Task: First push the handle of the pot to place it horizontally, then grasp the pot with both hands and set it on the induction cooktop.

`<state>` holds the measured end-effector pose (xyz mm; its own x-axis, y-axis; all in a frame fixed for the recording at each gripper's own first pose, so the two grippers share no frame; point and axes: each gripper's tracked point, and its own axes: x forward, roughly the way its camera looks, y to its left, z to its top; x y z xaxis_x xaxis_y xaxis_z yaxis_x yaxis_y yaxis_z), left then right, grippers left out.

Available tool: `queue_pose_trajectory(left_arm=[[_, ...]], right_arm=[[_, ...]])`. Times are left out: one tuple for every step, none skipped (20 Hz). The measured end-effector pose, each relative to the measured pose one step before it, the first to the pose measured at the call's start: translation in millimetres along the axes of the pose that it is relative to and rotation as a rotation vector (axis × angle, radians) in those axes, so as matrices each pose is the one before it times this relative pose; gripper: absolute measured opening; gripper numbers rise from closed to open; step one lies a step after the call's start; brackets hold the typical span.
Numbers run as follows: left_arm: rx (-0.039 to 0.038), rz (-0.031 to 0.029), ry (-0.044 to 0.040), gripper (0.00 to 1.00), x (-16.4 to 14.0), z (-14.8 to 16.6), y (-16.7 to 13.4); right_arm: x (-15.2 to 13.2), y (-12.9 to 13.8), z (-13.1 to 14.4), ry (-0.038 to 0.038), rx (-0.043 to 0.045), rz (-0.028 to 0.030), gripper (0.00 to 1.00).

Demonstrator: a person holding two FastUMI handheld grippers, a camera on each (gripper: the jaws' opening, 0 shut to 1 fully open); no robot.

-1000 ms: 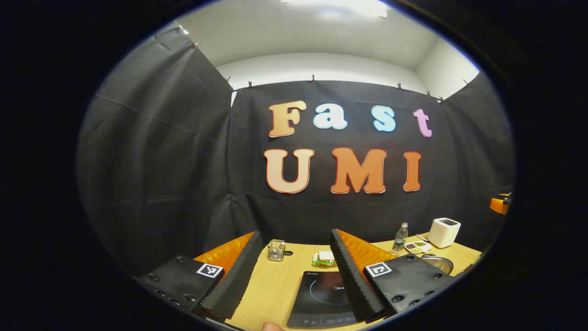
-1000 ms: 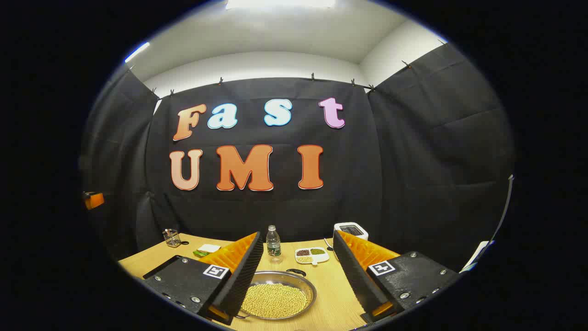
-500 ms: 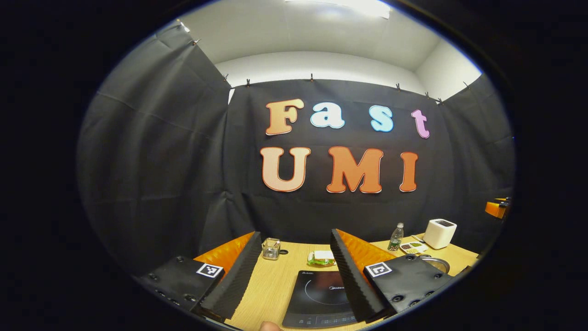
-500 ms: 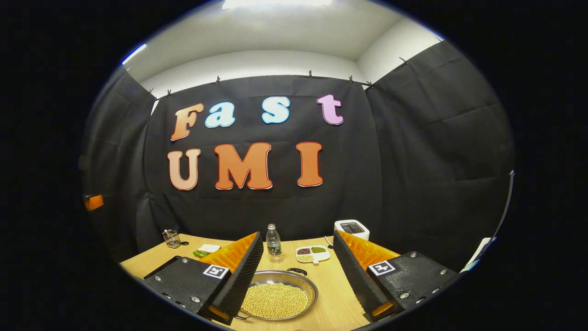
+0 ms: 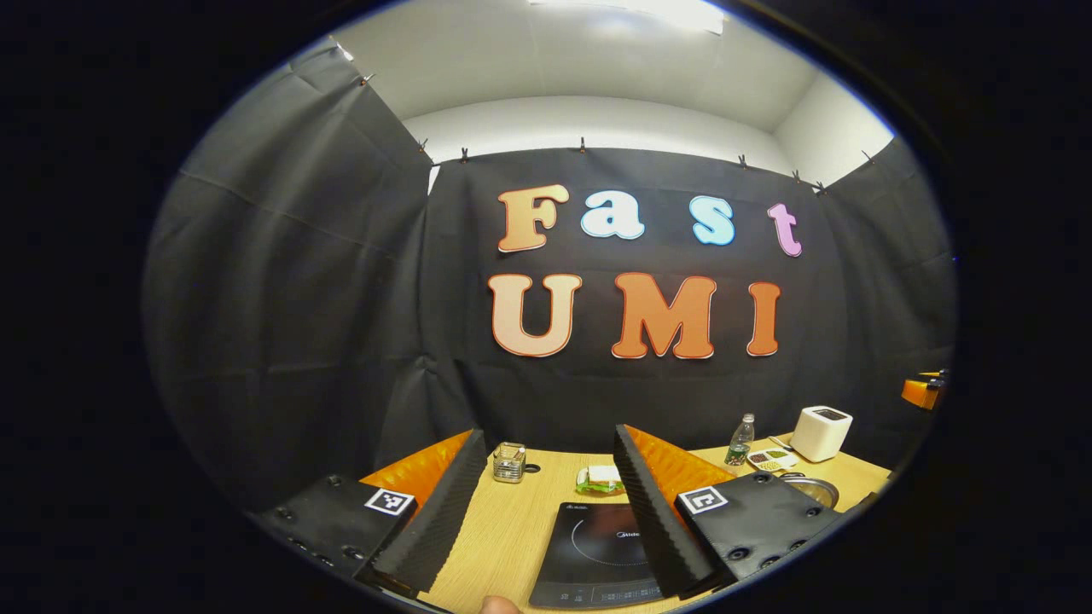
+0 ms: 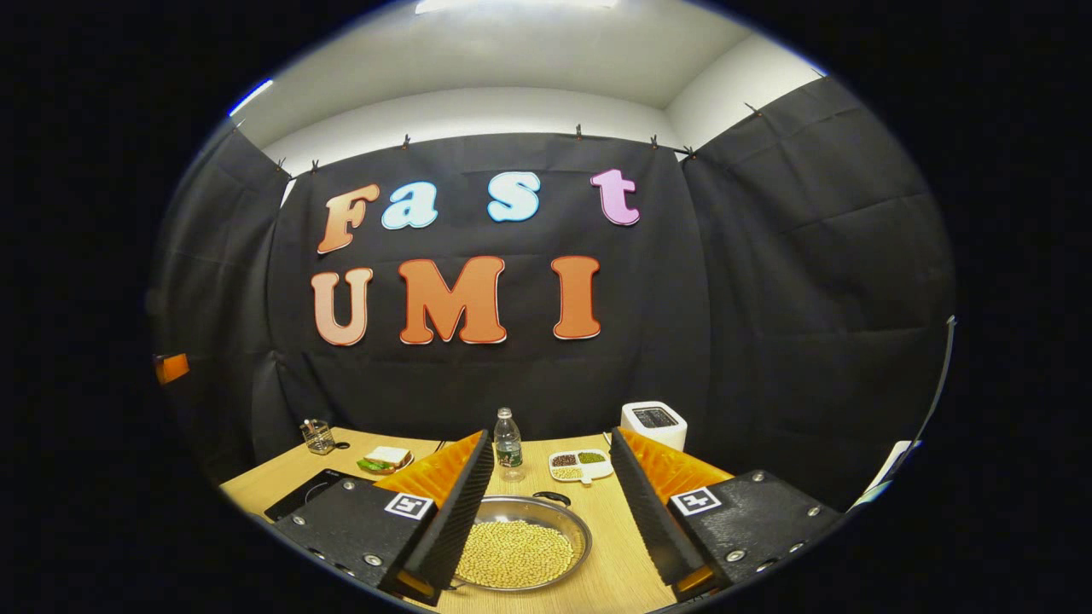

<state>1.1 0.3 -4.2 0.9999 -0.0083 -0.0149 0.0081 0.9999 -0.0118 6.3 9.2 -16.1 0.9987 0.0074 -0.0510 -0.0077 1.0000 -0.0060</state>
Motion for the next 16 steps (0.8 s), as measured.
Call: queue_pose_trajectory(left_arm=[[-0.00126,-0.00272,0.00293,0.97,0.14,0.46,0.26],[-0.00075,-0.00170,0.00329,0.97,0.49,-2.22,-0.82],[-0.00063,-0.00109,0.00184,0.97,0.27,-0.74,-0.15],[0.00117,0.00133,-0.00011,0.97,-0.07,0.50,1.00],[0.00208,0.00517,-0.00066,0.97,0.65,0.94,1.34],[0.00170,0.00329,0.00037,0.97,0.87,-0.76,0.98],[-0.00135,0.00032,0.00033,0.97,0.02,0.13,-0.14],[-0.00249,-0.00105,0.00065,0.97,0.18,-0.10,-0.72],[-0.00149,-0.00160,0.00167,0.97,0.54,-0.90,0.49],[-0.00140,-0.00126,0.00197,0.97,1.42,-0.51,-0.04],[-0.00029,-0.00202,0.00352,0.97,1.45,-0.15,-0.92],[-0.00082,-0.00229,0.00399,0.97,0.80,-1.20,-0.65],[-0.00197,-0.00301,0.00393,0.97,-0.34,-2.10,-1.58],[-0.00271,-0.00467,0.00432,0.97,-0.88,-1.09,-1.30],[-0.00318,-0.00365,0.00326,0.97,0.36,-1.55,-1.24],[-0.00165,-0.00427,0.00333,0.97,0.47,-2.40,-0.90]], right_arm=[[1.04,0.73,-1.87,0.00720,-0.00632,0.00358,0.81],[-1.50,-1.06,-2.70,0.00748,-0.00252,0.00379,0.78],[-0.92,0.05,-3.90,0.00942,-0.00170,0.00839,0.71],[-0.55,1.55,-5.83,0.01508,-0.00297,0.01156,0.67],[0.97,1.94,-6.03,0.01868,-0.00280,0.01012,0.58],[0.96,1.14,-6.02,0.01887,-0.00108,0.00784,0.50],[1.12,0.69,-5.15,0.01619,0.00279,0.00707,0.41],[0.29,1.53,-4.60,0.01386,0.00340,0.00932,0.37],[1.57,2.48,-7.12,0.01777,0.00531,0.01422,0.24],[0.49,4.66,-6.89,0.01822,0.00524,0.02112,0.25],[0.68,4.66,-7.19,0.02161,0.00387,0.01845,0.14],[0.65,1.92,-8.28,0.01945,-0.00004,0.01387,0.14],[2.46,2.28,-7.75,0.02172,-0.00648,0.00675,0.12],[1.52,0.73,-9.40,0.02105,-0.00416,0.00110,0.05],[1.28,2.96,-8.62,0.02411,-0.00780,0.01143,0.00],[-1.06,4.01,-9.73,0.02564,-0.00464,0.01280,0.00]])
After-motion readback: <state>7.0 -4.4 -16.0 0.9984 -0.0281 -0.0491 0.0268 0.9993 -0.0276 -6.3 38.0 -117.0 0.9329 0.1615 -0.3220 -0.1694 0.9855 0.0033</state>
